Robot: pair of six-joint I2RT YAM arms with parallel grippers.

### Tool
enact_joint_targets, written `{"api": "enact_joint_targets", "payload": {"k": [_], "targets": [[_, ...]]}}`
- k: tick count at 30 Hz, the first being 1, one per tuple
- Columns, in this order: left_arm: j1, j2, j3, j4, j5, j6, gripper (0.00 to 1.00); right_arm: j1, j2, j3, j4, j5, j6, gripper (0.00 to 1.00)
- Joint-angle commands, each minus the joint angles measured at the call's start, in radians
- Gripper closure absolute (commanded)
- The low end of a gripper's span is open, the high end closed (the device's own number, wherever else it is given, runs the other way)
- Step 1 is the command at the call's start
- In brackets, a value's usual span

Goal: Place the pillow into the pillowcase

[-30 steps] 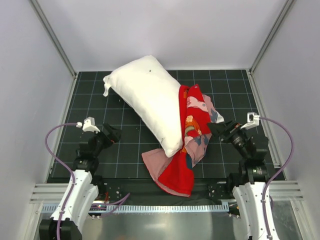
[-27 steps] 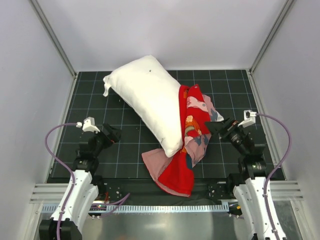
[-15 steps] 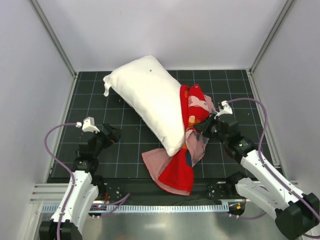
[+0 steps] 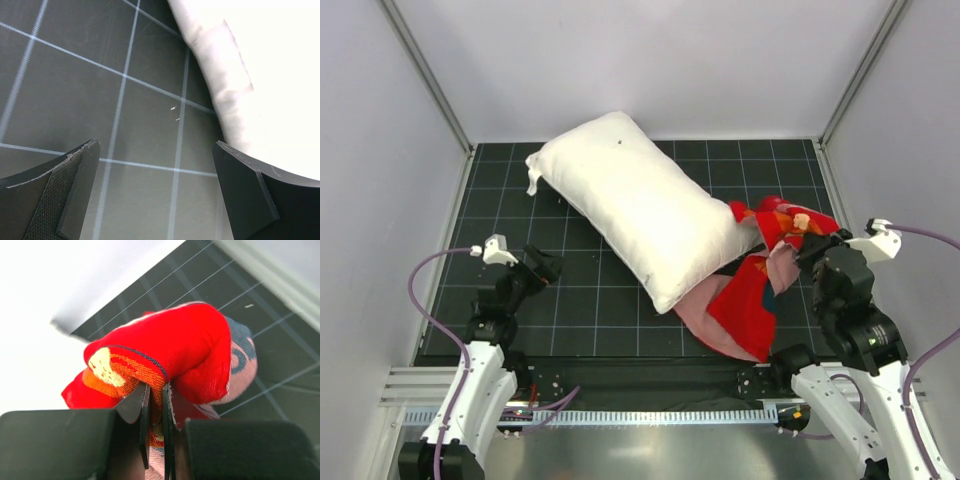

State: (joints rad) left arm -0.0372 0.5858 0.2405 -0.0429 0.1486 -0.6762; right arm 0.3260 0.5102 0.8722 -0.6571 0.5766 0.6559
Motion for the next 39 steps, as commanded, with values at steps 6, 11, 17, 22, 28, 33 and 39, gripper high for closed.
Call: {"api": "enact_joint_targets", "payload": {"k": [6,11,17,22,28,33,39], "targets": [[-0.029,0.128,0.025,0.248,0.009,-0.315,0.00,-0.008,-0.032,0.034,-0.009,0.192,0.042,0.96],[-0.306,0.353,0.152,0.262,-0.058,-0.355,0.07,-0.008,-0.021,0.027,0.007,0.189,0.039,0.96],[-0.796,0.597,0.248,0.466,-0.346,-0.431,0.19,-0.010,-0.006,0.053,0.037,0.174,0.007,0.96],[-0.892,1.012,0.546,0.574,-0.299,-0.457,0.19,-0.010,0.007,0.093,0.050,0.125,-0.001,0.96],[-0.727,1.584,1.165,0.643,0.029,-0.557,0.36,-0.010,-0.006,0.114,0.070,-0.001,-0.070,0.96],[-0.722,1.458,1.200,0.532,-0.022,-0.399,0.23,-0.010,-0.018,0.160,0.063,-0.157,-0.163,0.96],[-0.748,1.027,0.789,0.399,-0.253,-0.231,0.00,-0.008,-0.019,0.140,0.240,-0.757,-0.178,0.96]]}}
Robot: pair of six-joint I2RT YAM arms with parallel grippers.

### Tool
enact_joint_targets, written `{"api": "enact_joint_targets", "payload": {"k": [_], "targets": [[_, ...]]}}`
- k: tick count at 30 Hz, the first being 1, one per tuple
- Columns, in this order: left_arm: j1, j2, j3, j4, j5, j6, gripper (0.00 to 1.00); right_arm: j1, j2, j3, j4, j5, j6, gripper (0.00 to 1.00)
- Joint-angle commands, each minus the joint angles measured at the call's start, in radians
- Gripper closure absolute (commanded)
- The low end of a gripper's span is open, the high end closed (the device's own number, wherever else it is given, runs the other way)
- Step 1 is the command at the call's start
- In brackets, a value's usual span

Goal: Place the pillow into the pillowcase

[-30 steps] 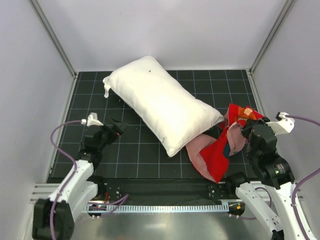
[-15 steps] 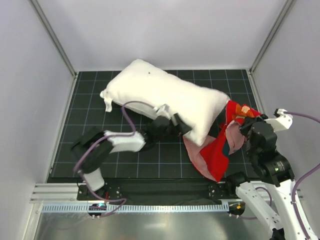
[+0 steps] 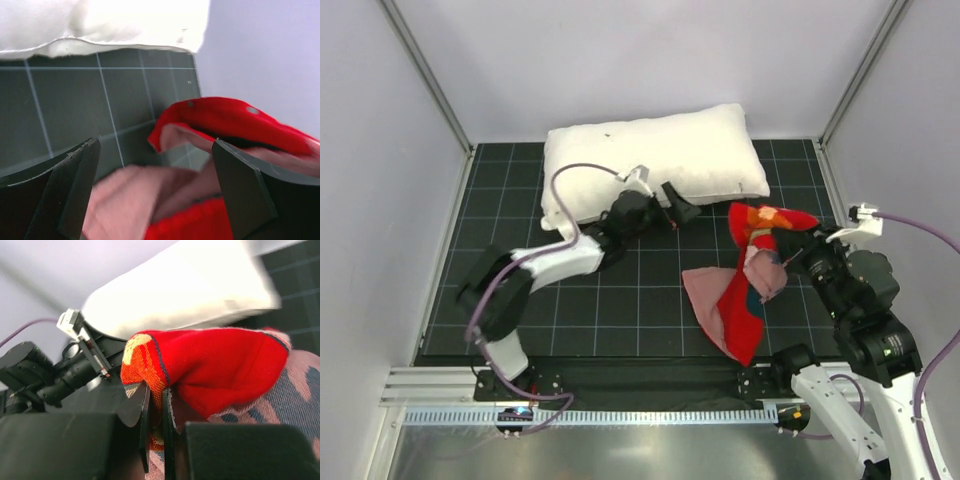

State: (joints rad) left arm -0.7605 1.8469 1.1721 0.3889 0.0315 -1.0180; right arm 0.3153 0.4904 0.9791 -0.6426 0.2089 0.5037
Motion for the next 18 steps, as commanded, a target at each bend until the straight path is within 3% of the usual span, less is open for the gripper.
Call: {"api": "enact_joint_targets", "payload": {"k": [1,4,6,10,14,18], "targets": [[-0.023,-0.350,-0.210,-0.009,-0.186,0.117,0.00,0.002,0.034,0.030,0.291,-0.560,-0.010,0.96],[-0.019,-0.524,-0.399,0.043,-0.249,0.133,0.00,0.002,0.097,0.036,0.384,-0.733,0.058,0.96],[-0.016,-0.667,-0.484,0.134,-0.193,0.200,0.00,0.004,0.114,0.038,0.437,-0.836,0.091,0.96],[-0.020,-0.811,-0.502,0.073,-0.088,0.231,0.00,0.011,0.120,0.067,0.452,-0.841,0.104,0.96],[-0.023,-0.890,-0.563,0.139,-0.007,0.191,0.03,0.010,0.126,0.087,0.449,-0.829,0.108,0.96],[-0.071,-0.952,-0.597,0.168,-0.060,0.191,0.08,0.011,0.140,0.090,0.449,-0.822,0.111,0.96]]}}
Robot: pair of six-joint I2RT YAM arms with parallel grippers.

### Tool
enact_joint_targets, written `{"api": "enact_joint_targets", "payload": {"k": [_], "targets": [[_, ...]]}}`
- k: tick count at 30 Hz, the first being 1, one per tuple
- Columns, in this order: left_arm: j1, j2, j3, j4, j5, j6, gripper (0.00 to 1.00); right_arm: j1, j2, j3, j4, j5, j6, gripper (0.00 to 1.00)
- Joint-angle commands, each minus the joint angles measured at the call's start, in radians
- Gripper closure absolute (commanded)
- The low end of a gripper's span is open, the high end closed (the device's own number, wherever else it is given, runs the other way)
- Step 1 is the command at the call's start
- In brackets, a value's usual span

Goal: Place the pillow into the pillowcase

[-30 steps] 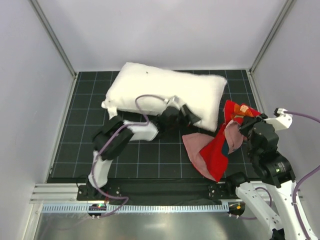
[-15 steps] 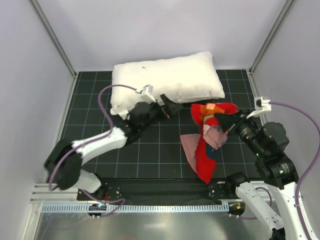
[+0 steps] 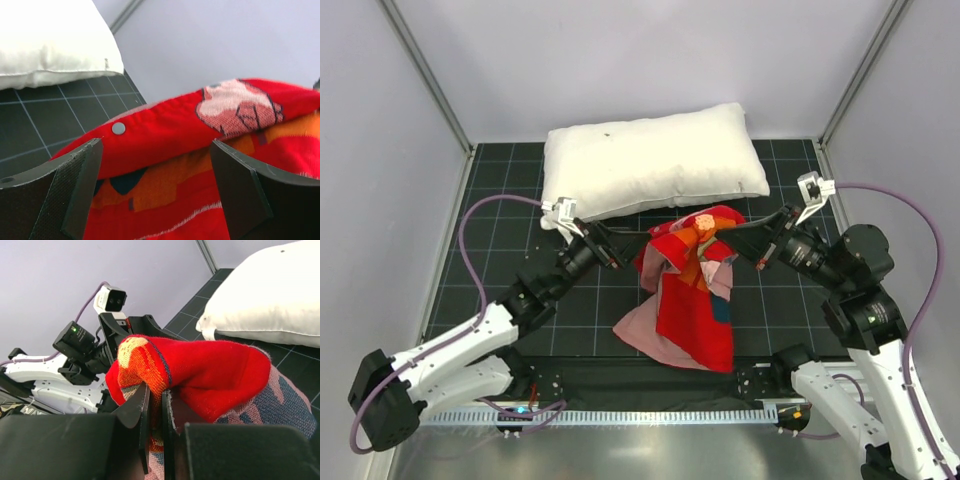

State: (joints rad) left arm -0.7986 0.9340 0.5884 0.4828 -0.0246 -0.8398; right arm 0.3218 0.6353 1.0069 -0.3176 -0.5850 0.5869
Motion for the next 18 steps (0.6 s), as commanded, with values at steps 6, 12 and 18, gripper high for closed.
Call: {"api": "enact_joint_targets", "payload": {"k": [6,12,18], "targets": [[-0.137,-0.098,-0.010,0.083,-0.087,0.054,0.08,0.005,0.010,0.064,0.115,-0.021,0.022,0.96],[-0.200,-0.116,0.002,0.065,-0.172,-0.018,0.07,0.005,0.023,0.049,0.115,-0.012,0.011,0.96],[-0.232,-0.054,0.033,0.085,-0.146,-0.058,0.07,0.005,0.033,0.038,0.129,-0.012,0.016,0.96]]}}
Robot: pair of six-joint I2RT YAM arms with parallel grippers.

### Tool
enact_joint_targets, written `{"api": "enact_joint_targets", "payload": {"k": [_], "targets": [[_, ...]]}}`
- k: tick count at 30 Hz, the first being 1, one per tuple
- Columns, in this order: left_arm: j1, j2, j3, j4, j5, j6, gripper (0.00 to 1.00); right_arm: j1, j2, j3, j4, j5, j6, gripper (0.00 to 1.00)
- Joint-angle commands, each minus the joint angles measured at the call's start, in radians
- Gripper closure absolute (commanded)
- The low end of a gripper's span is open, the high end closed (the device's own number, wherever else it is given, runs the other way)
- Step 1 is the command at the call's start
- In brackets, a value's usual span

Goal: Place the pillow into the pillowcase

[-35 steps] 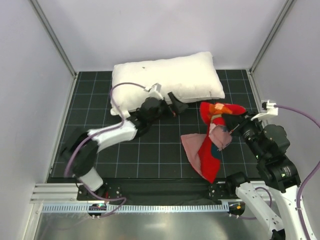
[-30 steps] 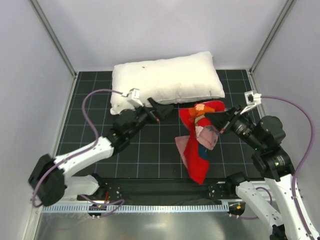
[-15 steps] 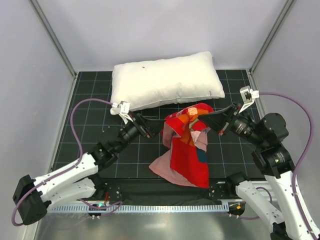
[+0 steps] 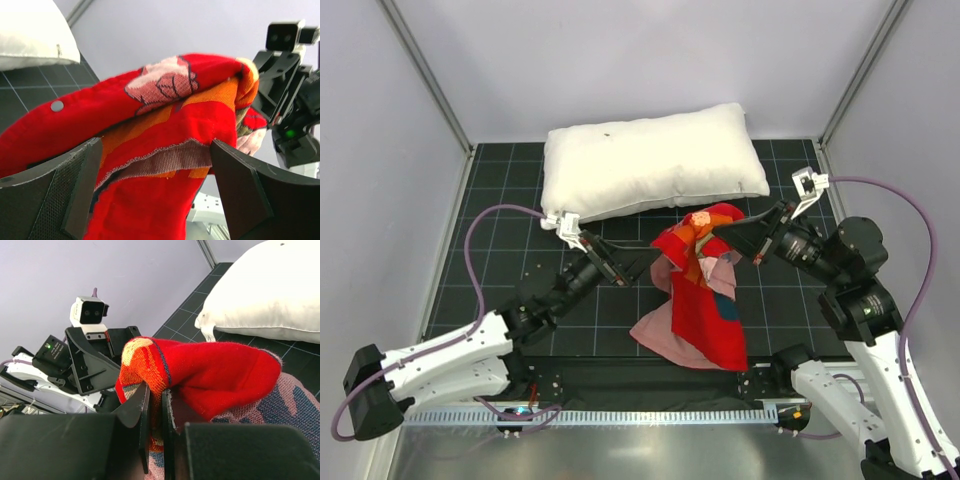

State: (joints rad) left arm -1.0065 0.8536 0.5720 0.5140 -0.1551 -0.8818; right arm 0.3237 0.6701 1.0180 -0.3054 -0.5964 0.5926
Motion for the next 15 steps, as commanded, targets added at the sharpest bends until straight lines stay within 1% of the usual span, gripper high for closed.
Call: {"api": "enact_joint_targets", "payload": {"k": [1,4,6,7,8,10,11,13,14,15], "targets": [[-0.029,0.036,0.055,0.054,-0.015,-0.005,0.07,0.003,-0.001,0.027,0.120,0.000,0.010,0.96],[-0.041,0.079,0.087,0.054,-0.008,0.044,0.11,0.003,0.003,0.021,0.127,-0.009,0.016,0.96],[-0.043,0.125,0.107,0.054,0.014,0.064,0.24,0.005,0.008,0.014,0.140,-0.016,0.027,0.96],[-0.043,0.142,0.135,0.055,0.020,0.087,0.35,0.005,0.008,0.011,0.143,-0.020,0.029,0.96],[-0.043,0.162,0.150,0.054,0.023,0.096,0.56,0.005,0.008,0.010,0.141,-0.020,0.030,0.96],[-0.043,0.200,0.179,0.054,0.019,0.112,0.79,0.005,0.005,0.007,0.141,-0.019,0.029,0.96],[-0.043,0.205,0.205,0.049,0.006,0.131,0.99,0.005,0.002,0.007,0.140,-0.016,0.027,0.96],[-0.041,0.194,0.226,0.017,-0.033,0.153,1.00,0.005,-0.006,0.007,0.120,-0.003,0.023,0.96],[-0.040,0.182,0.253,-0.059,-0.056,0.180,1.00,0.005,-0.010,0.008,0.112,0.013,0.021,0.94],[-0.038,0.165,0.270,-0.118,-0.092,0.191,1.00,0.005,-0.015,0.014,0.060,0.044,0.007,0.85]]}}
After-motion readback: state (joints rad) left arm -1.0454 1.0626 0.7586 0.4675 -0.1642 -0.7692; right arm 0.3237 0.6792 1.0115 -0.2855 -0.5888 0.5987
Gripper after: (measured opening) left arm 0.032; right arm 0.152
